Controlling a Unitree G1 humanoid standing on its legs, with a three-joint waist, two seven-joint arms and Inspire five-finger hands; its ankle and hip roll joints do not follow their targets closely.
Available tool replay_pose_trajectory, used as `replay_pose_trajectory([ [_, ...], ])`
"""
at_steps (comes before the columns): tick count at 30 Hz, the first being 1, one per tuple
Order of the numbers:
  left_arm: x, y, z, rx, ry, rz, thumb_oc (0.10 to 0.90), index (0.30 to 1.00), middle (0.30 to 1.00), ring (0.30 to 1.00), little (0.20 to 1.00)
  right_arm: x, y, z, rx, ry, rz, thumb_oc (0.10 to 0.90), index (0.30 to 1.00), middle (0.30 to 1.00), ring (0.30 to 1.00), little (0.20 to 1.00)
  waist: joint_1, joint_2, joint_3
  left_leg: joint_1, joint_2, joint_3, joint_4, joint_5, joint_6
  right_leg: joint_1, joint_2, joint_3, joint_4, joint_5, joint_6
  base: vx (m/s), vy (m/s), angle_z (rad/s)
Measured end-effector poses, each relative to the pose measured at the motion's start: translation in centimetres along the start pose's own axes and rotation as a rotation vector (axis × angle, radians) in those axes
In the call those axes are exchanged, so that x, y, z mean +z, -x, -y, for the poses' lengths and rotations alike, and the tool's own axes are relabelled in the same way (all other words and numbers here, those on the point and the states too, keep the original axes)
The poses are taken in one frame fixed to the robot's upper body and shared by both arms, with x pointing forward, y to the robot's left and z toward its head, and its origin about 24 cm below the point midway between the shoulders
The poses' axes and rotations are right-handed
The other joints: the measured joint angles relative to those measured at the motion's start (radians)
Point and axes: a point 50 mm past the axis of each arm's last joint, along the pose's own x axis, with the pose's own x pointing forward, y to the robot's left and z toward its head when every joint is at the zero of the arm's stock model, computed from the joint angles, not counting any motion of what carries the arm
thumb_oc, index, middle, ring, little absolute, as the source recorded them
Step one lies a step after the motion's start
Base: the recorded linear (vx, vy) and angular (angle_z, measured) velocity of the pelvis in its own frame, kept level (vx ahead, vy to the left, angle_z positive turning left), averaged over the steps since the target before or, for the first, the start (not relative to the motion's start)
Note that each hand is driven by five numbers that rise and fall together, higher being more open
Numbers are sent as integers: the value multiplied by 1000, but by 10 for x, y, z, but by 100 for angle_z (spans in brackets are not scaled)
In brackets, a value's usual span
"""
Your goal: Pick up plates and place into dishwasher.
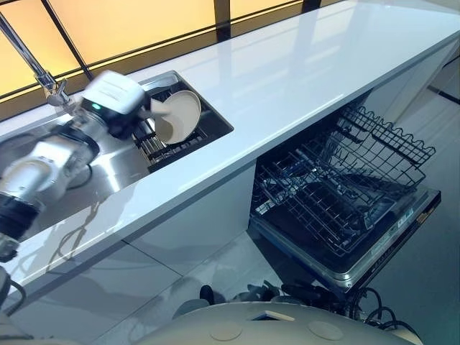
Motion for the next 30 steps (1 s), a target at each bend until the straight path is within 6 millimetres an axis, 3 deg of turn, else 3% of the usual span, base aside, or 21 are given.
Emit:
replay_pose_trajectory([
  [2, -13, 3, -19, 66, -13, -17, 100, 300, 300, 300, 200, 3, 0, -6, 50, 40, 32, 800, 900, 900, 900, 900, 2, -6, 4, 5, 0, -3, 0, 0, 2, 10, 0, -3, -9, 0, 0, -23, -41, 4],
  [6, -14, 6, -47, 154, -38, 12, 100, 300, 300, 300, 200, 16, -1, -29, 176, 73, 130, 800, 900, 900, 900, 900, 13, -10, 6, 5, -1, -9, 0, -1, 2, 15, 1, -6, -14, 3, -5, -32, -41, 4],
  [13, 2, 8, -69, 236, -22, 96, 100, 300, 300, 300, 200, 77, 19, -102, 430, 191, 455, 800, 900, 900, 900, 900, 9, -11, 11, 0, 0, -5, 1, -6, -6, 8, 2, -4, -13, 0, 0, -49, -34, -1],
  [18, -1, 12, -75, 343, 224, 92, 100, 300, 300, 300, 200, 107, 45, -131, 625, 38, 600, 800, 900, 900, 900, 900, 3, -21, 31, 0, 0, 4, 5, -10, -6, 3, 2, 4, -12, 0, 0, -36, -28, -5],
  [23, 1, 22, -74, 535, 647, 63, 100, 300, 300, 300, 200, 136, 86, -156, 803, -10, 739, 800, 900, 900, 900, 900, -7, -32, 37, 3, 0, 23, 5, -14, 0, 0, 1, 14, -11, 7, -4, -31, -12, -11],
  [26, 8, 25, -82, 609, 772, 96, 100, 300, 300, 300, 200, 147, 96, -146, 717, 27, 763, 800, 900, 900, 900, 900, -7, -48, 46, 4, 0, 38, 5, -16, 3, -9, 0, 28, -8, 7, -4, -47, -2, -14],
  [30, 8, 34, -86, 636, 789, 104, 100, 300, 300, 300, 200, 192, 127, -99, 271, 12, 1033, 800, 900, 900, 900, 900, -38, -55, 51, 17, -2, 63, 5, -25, 7, -10, -3, 33, -1, 7, -4, -31, 27, -17],
])
